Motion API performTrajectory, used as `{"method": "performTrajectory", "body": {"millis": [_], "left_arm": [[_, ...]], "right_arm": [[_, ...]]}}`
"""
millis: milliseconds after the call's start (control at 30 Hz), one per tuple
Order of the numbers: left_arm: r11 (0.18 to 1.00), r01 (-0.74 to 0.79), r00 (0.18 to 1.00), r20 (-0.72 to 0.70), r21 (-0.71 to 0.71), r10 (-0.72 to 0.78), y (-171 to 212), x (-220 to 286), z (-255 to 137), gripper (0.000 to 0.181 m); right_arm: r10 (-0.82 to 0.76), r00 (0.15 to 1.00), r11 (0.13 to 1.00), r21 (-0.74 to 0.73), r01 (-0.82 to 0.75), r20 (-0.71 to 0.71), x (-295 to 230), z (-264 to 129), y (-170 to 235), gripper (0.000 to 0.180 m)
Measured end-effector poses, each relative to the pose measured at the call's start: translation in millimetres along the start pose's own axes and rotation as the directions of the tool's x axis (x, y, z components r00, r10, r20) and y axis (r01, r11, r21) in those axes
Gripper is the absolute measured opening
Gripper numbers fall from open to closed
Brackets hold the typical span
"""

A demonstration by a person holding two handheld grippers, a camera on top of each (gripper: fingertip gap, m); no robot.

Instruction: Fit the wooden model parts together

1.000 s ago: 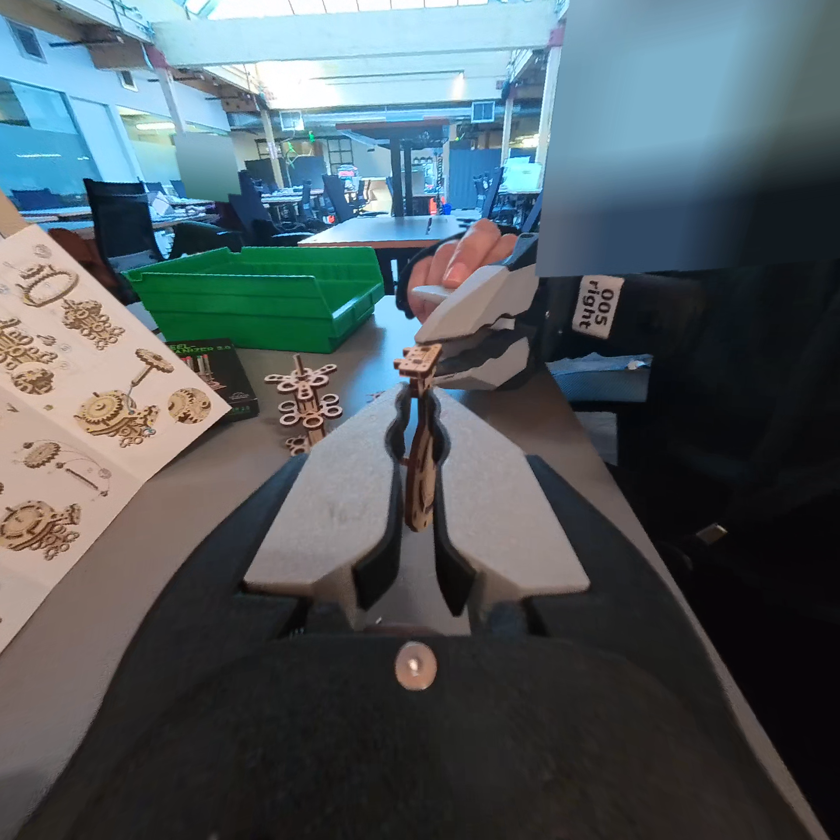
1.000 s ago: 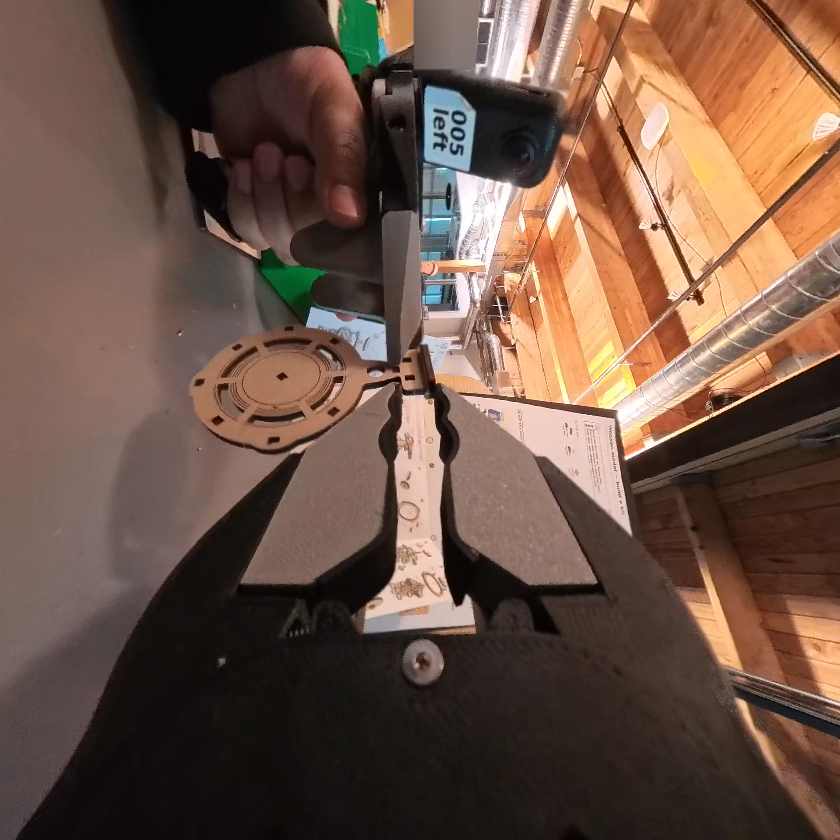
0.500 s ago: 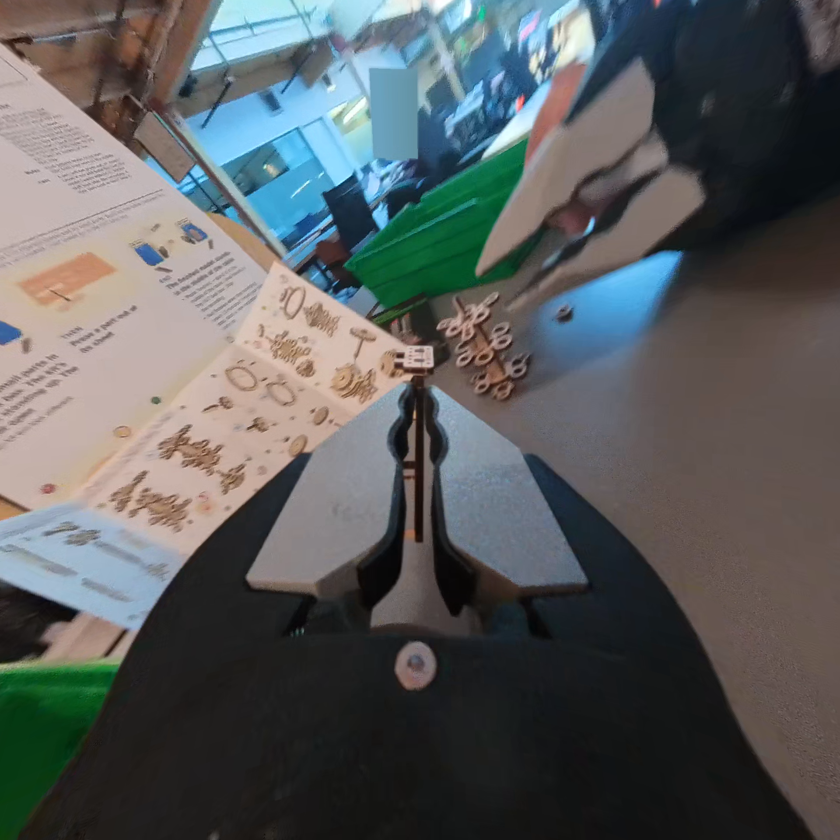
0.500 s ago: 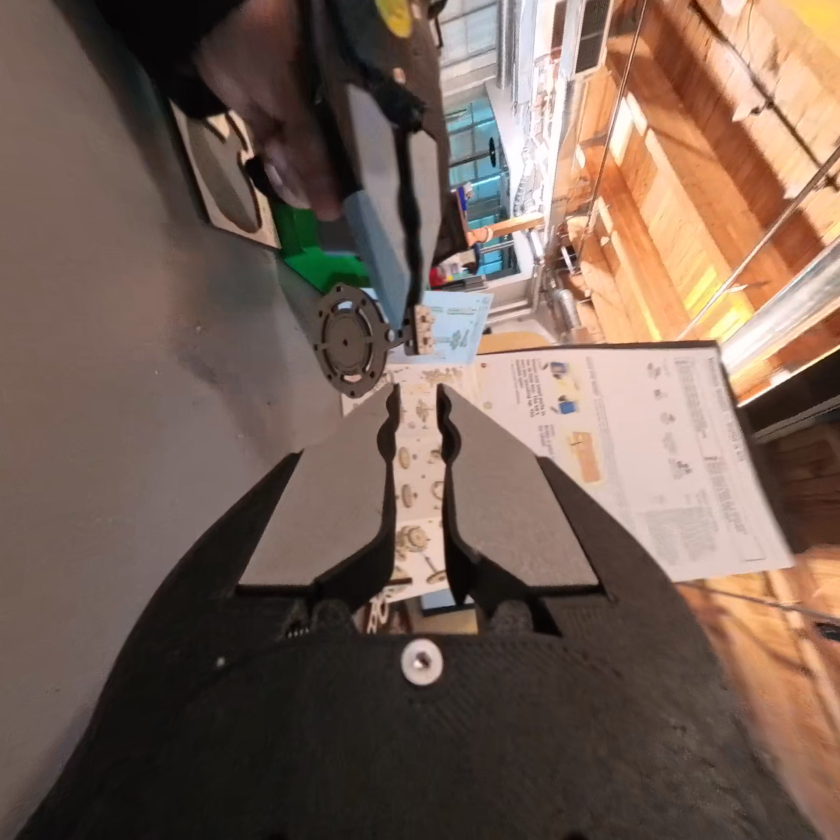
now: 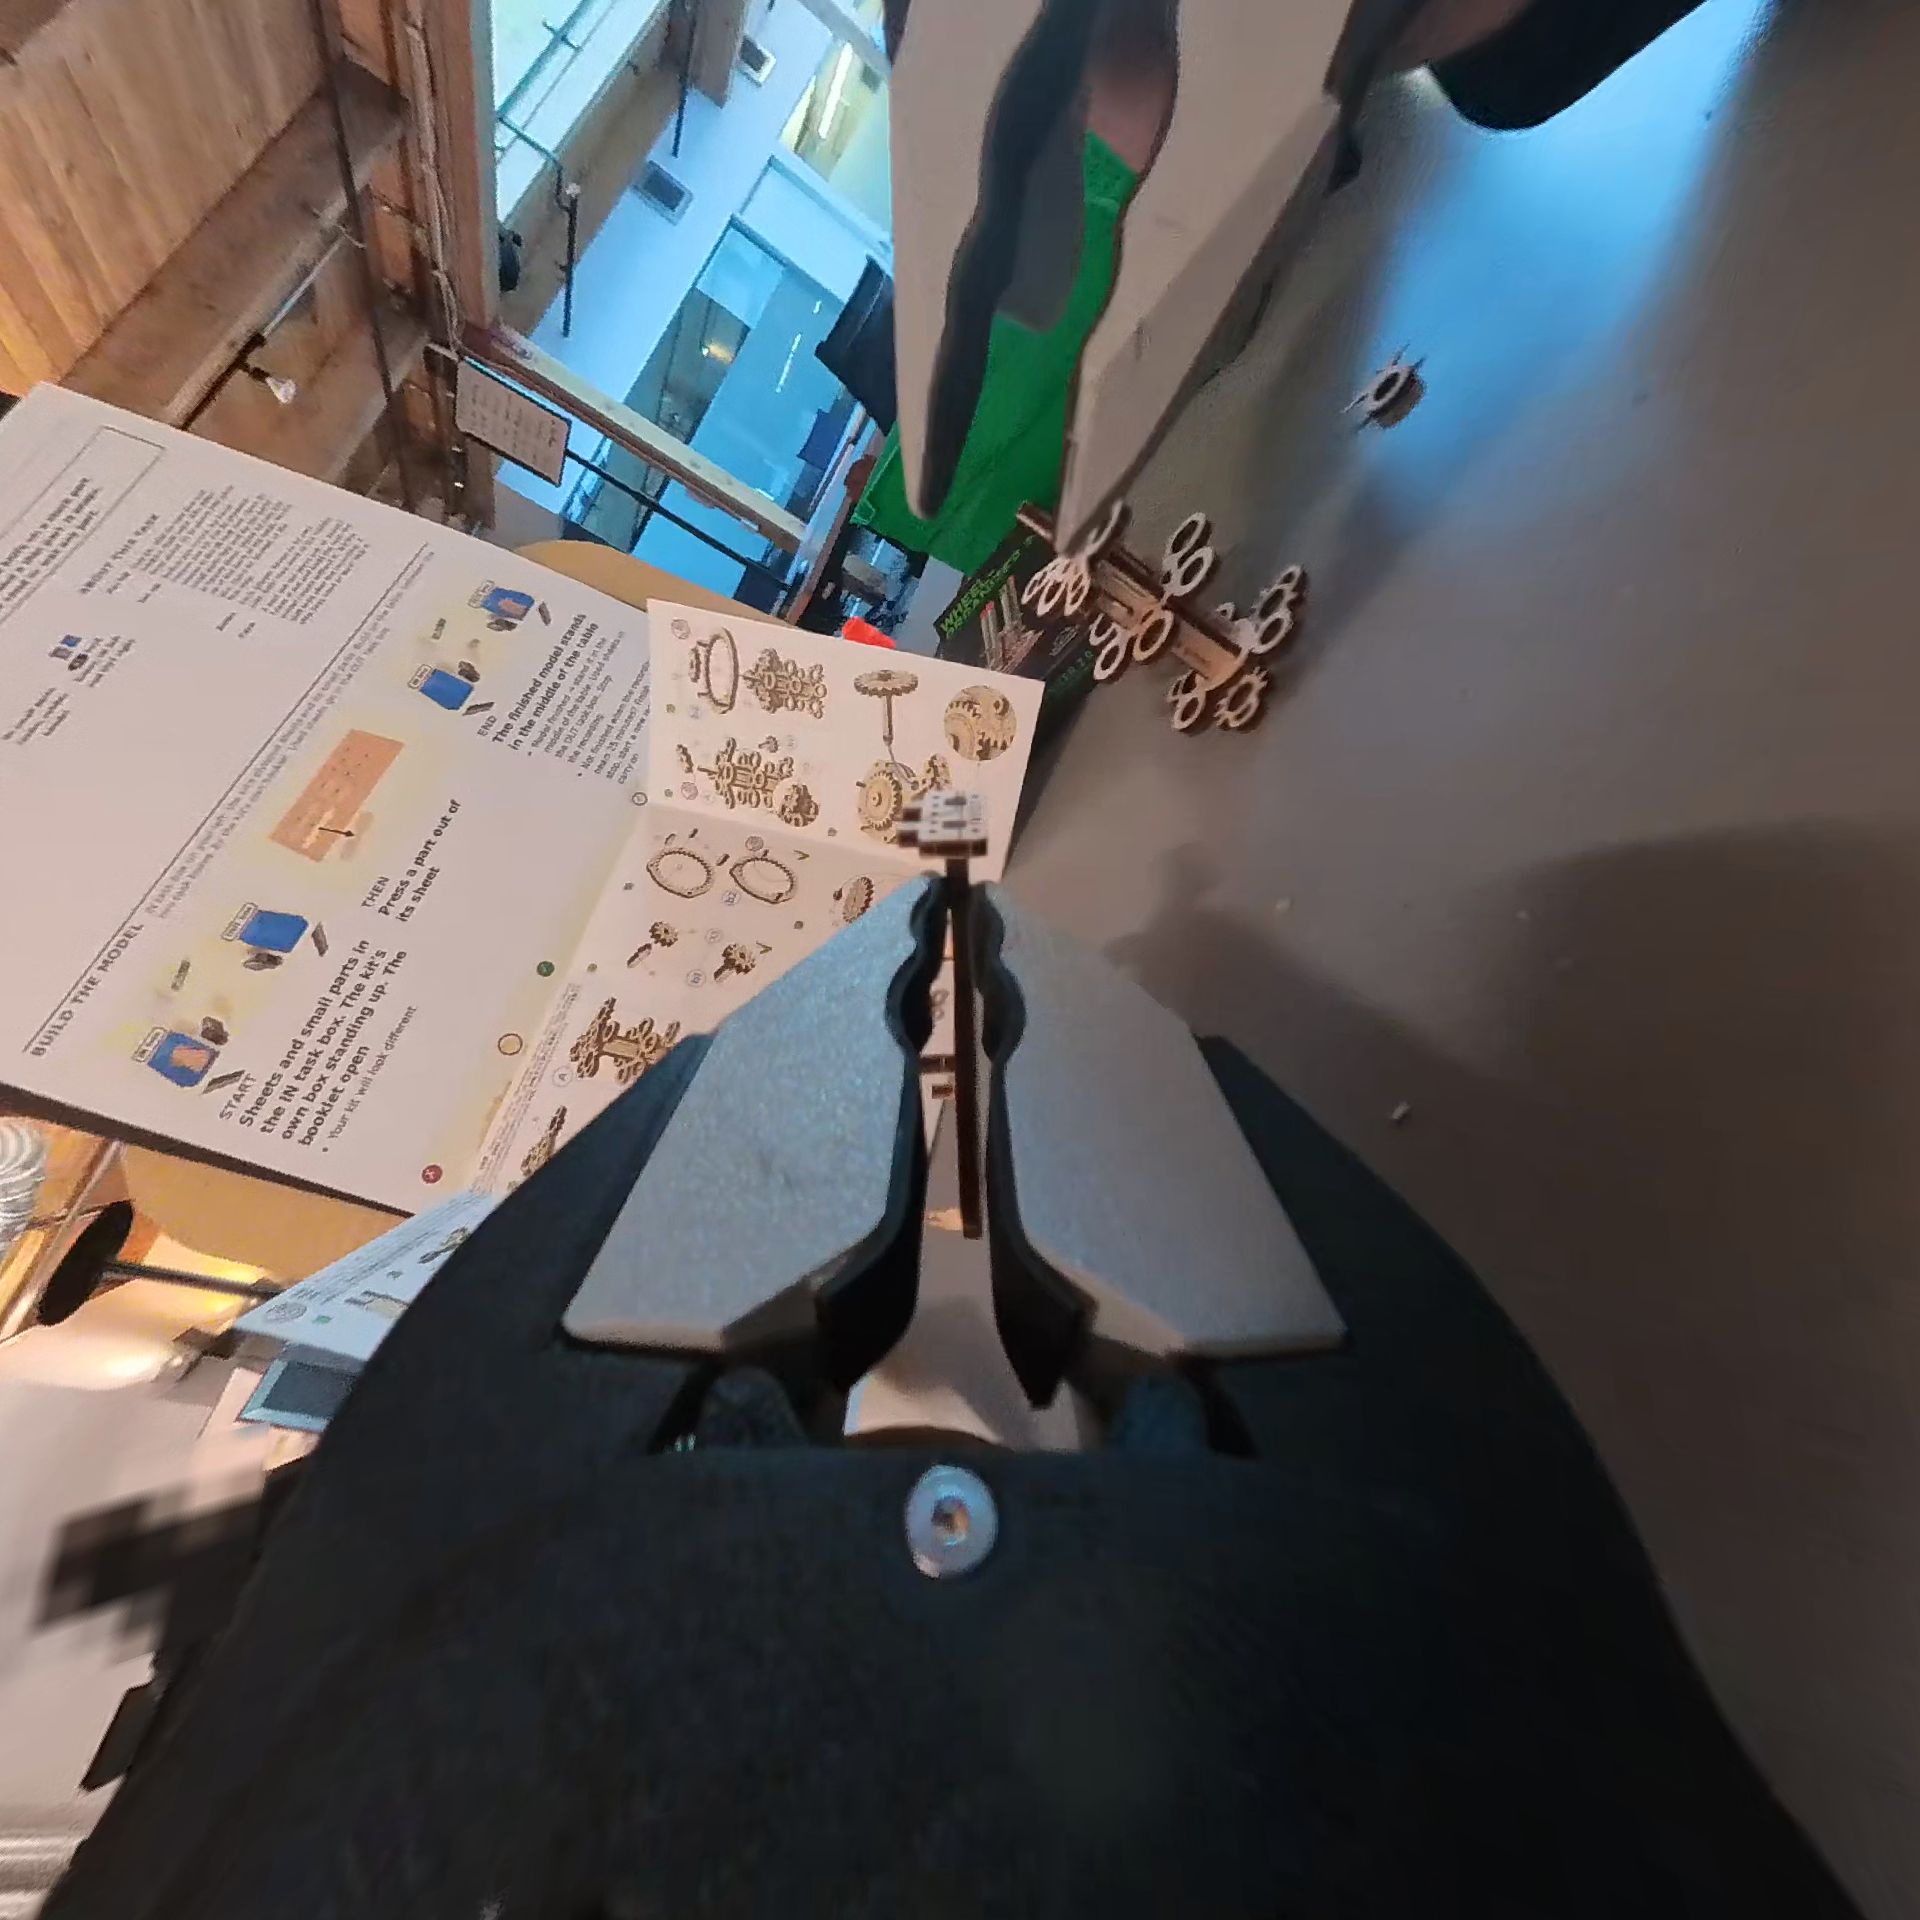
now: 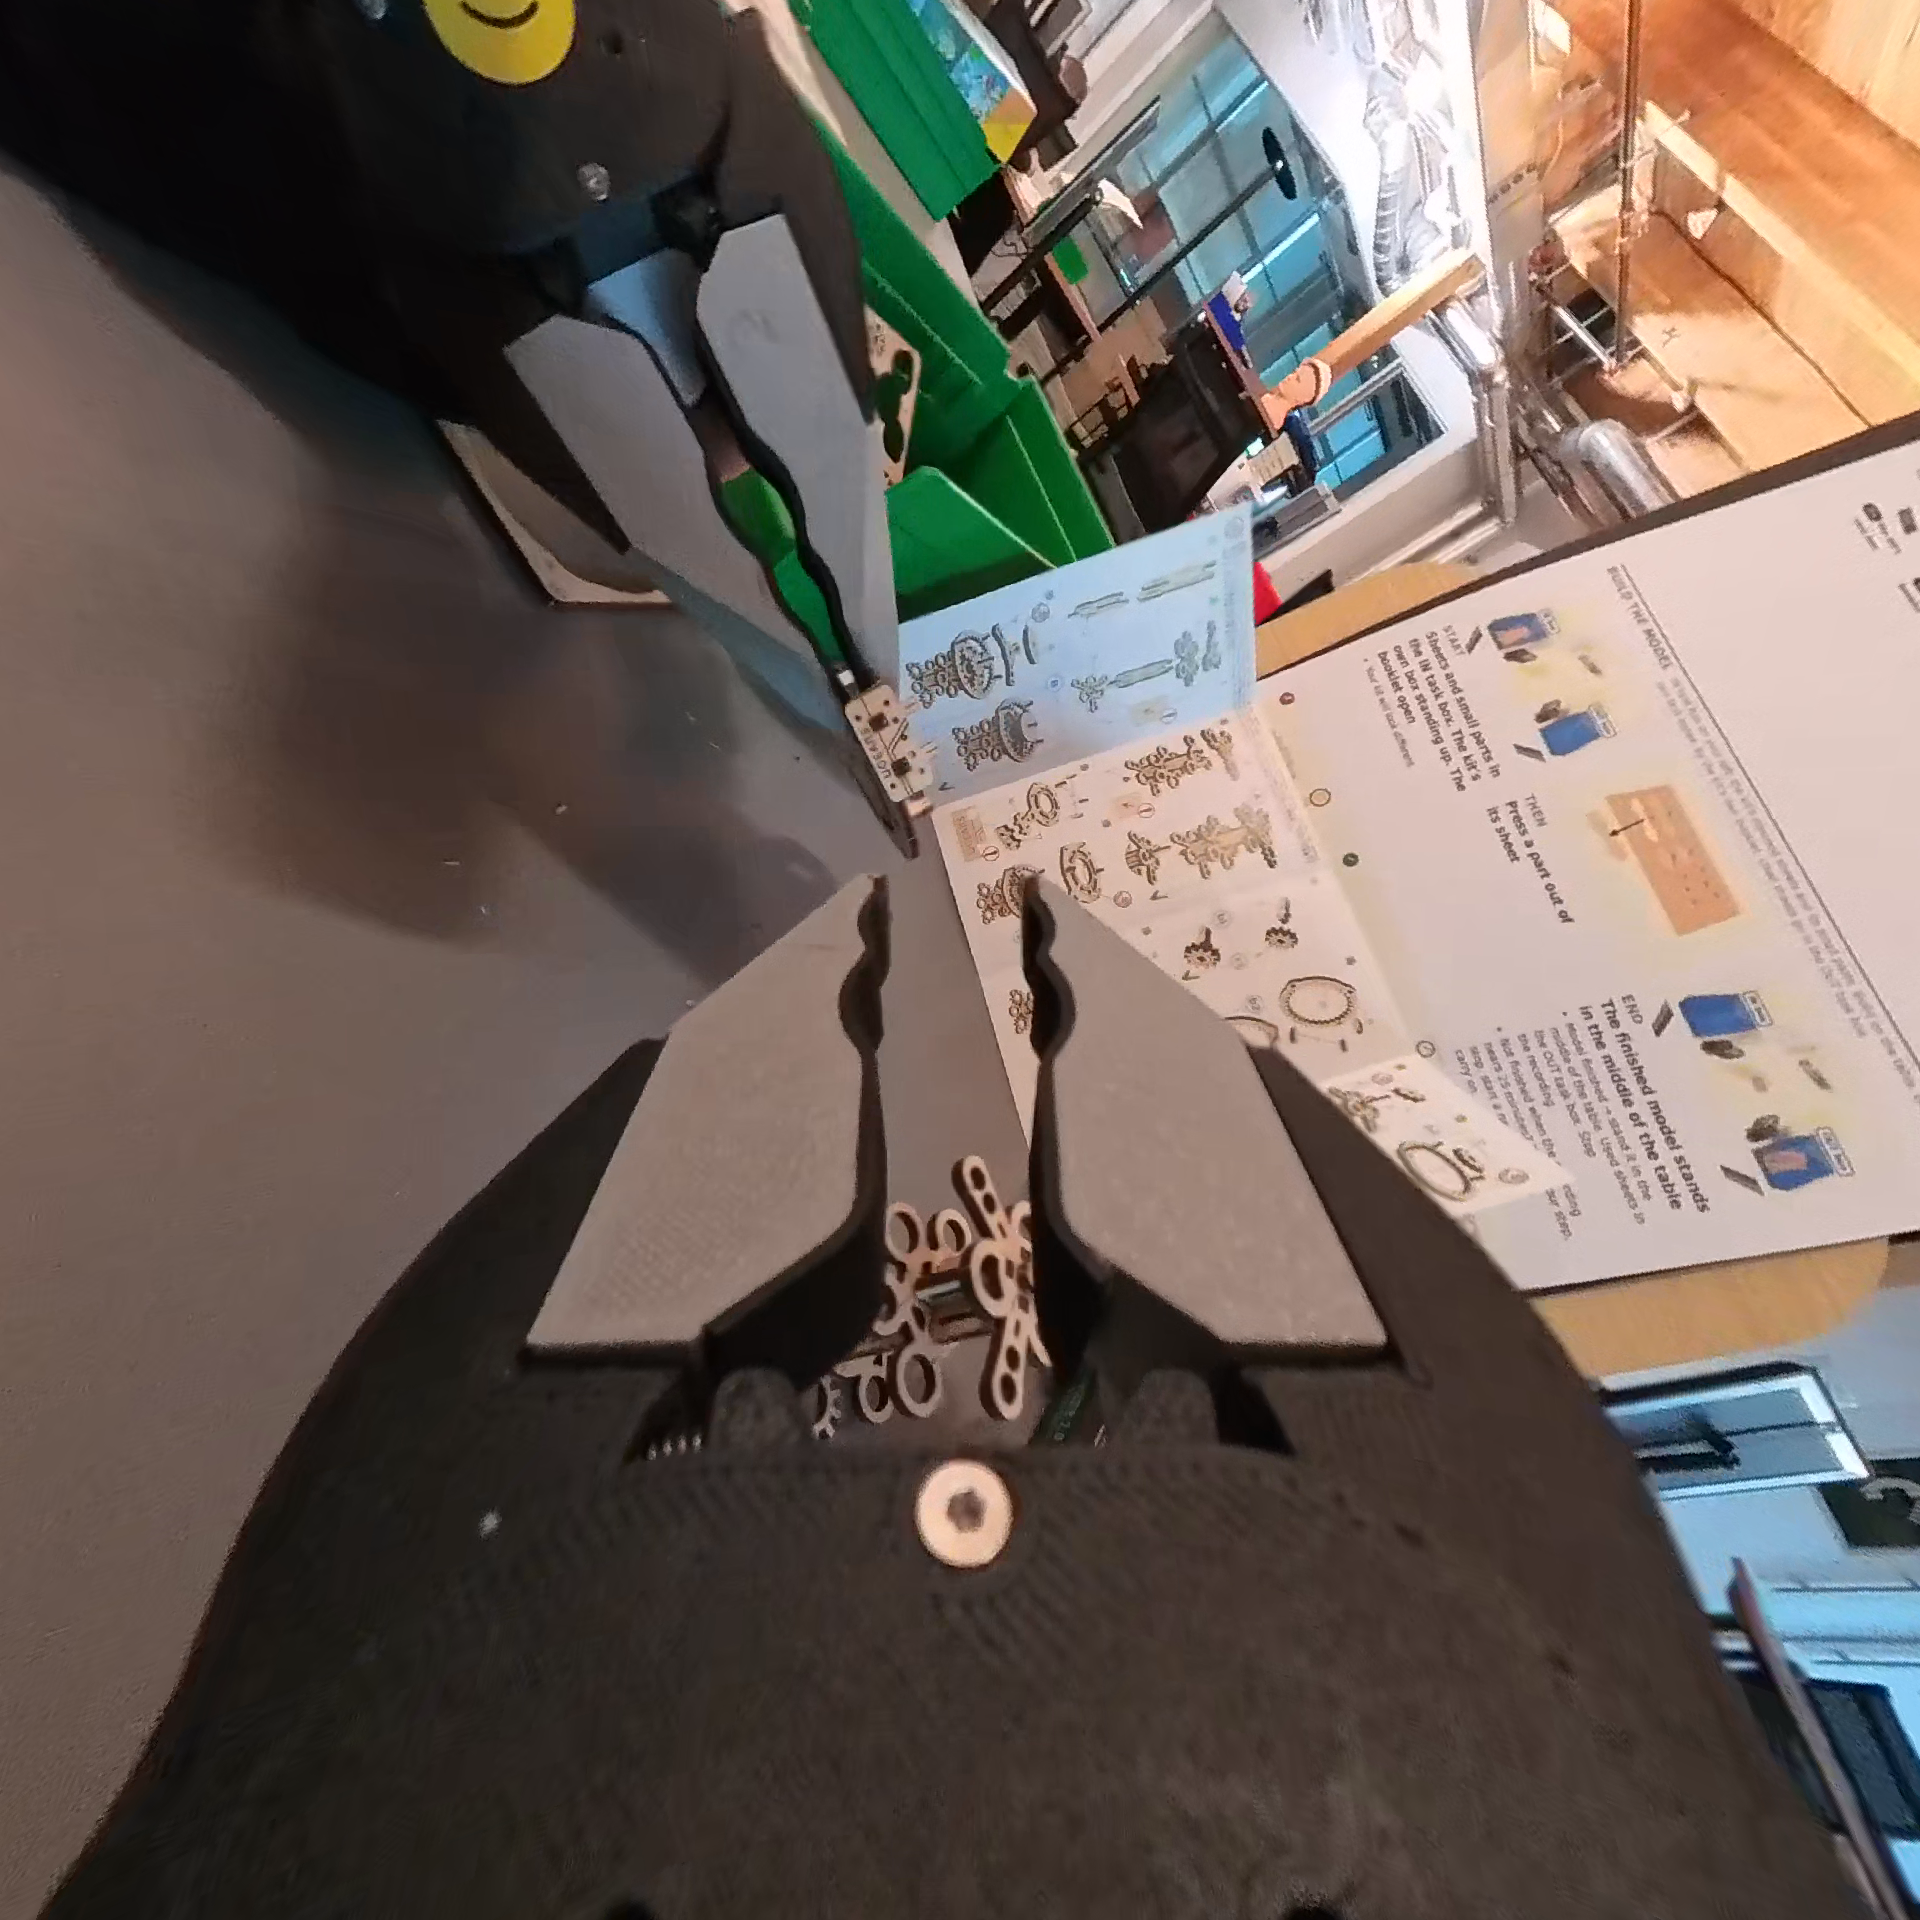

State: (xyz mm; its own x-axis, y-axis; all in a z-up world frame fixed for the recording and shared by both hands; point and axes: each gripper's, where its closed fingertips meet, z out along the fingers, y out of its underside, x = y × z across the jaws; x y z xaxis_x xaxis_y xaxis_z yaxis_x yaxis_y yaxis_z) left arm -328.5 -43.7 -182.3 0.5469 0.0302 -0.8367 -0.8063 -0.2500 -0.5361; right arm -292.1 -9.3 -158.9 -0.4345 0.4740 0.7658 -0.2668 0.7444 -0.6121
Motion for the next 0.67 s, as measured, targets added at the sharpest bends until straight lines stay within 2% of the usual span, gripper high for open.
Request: {"method": "performTrajectory", "body": {"millis": [133,667], "left_arm": [[1.000,-0.017,1.000,0.017,-0.013,0.017,2.9,0.5,2.5,0.000],[0.997,-0.053,0.998,0.037,-0.046,0.055,6.5,0.4,5.2,0.000]], "right_arm": [[0.037,0.999,0.999,-0.006,-0.037,-0.016,6.9,-1.6,3.5,0.020],[0.016,1.000,0.999,-0.031,-0.016,-0.020,4.3,2.1,8.8,0.016]]}}
